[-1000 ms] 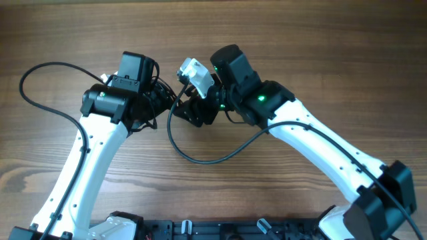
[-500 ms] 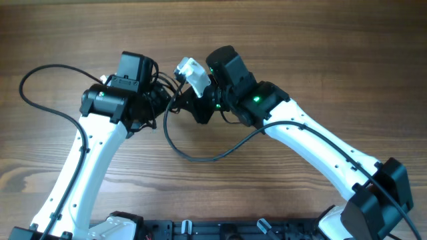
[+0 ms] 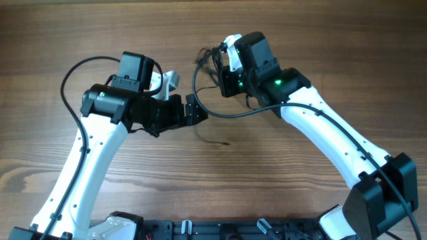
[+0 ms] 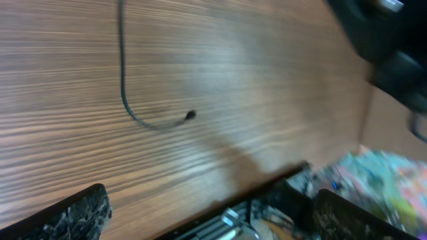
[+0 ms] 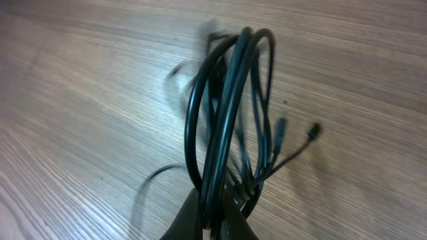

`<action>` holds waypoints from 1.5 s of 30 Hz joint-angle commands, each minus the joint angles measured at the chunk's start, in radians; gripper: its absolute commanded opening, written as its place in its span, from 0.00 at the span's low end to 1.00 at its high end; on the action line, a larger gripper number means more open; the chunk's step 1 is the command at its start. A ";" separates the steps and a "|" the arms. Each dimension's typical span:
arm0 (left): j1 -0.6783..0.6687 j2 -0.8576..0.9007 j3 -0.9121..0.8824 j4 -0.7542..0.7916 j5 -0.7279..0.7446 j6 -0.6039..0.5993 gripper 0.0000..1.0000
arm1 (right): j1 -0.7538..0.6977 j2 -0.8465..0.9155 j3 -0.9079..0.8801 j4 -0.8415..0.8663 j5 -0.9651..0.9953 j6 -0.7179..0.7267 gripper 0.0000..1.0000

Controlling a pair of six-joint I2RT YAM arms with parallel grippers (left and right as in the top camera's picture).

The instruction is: Untangle cables

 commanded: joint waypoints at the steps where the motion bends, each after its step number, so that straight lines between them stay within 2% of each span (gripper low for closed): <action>1: 0.000 -0.006 0.003 0.006 0.069 0.083 1.00 | -0.035 0.009 0.003 -0.015 0.002 0.025 0.04; 6: 0.000 -0.006 0.003 0.007 -0.093 0.079 1.00 | -0.055 0.007 0.004 0.028 -0.386 -0.092 0.04; 9: 0.000 -0.006 0.003 0.006 -0.129 0.079 1.00 | -0.055 0.007 0.004 0.029 -0.389 -0.109 0.04; 10: 0.000 -0.006 0.003 0.006 -0.129 0.079 1.00 | -0.055 0.007 0.004 0.009 -0.300 -0.110 0.06; 11: 0.000 -0.006 0.003 0.007 -0.129 0.079 1.00 | -0.055 0.007 0.004 -0.023 -0.166 -0.068 0.23; 12: 0.000 -0.006 0.003 0.008 -0.129 0.079 1.00 | -0.055 0.007 0.004 -0.089 0.060 0.036 0.41; 13: 0.000 -0.006 0.003 0.012 -0.129 0.079 1.00 | -0.055 0.007 0.004 -0.159 0.220 0.100 0.41; 15: 0.000 -0.006 0.003 0.025 -0.129 0.079 1.00 | -0.055 0.007 0.004 -0.254 0.316 0.116 0.67; 17: 0.000 -0.006 0.003 0.042 -0.129 0.079 1.00 | -0.055 0.007 0.004 -0.340 0.315 0.113 0.75; 18: 0.000 -0.006 0.003 0.048 -0.129 0.079 1.00 | -0.055 0.007 0.004 -0.363 0.283 0.095 0.75; 21: 0.000 -0.006 0.003 0.075 -0.177 0.062 1.00 | -0.055 0.010 0.004 -0.328 -0.117 -0.232 0.73; 22: 0.000 -0.006 0.003 0.083 -0.227 0.032 1.00 | -0.055 0.010 0.004 -0.307 -0.194 -0.288 0.72; 25: 0.000 -0.006 0.003 0.086 -0.393 -0.080 1.00 | -0.055 0.014 0.004 -0.220 -0.201 -0.299 0.35; 26: 0.000 -0.006 0.003 0.086 -0.439 -0.110 1.00 | -0.055 0.016 0.003 -0.187 -0.201 -0.299 0.28; 30: 0.000 -0.006 0.003 0.085 -0.619 -0.246 1.00 | -0.053 0.043 0.003 -0.112 -0.221 -0.299 0.27; 33: 0.003 -0.006 0.003 0.087 -0.683 -0.320 1.00 | -0.053 0.100 0.003 -0.067 -0.292 -0.299 0.28; 40: 0.003 -0.006 0.003 0.082 -0.682 -0.322 1.00 | -0.053 0.194 0.003 -0.005 -0.359 -0.290 0.31; 45: 0.003 -0.006 0.003 0.081 -0.681 -0.322 1.00 | -0.051 0.196 0.003 0.030 -0.359 -0.242 0.22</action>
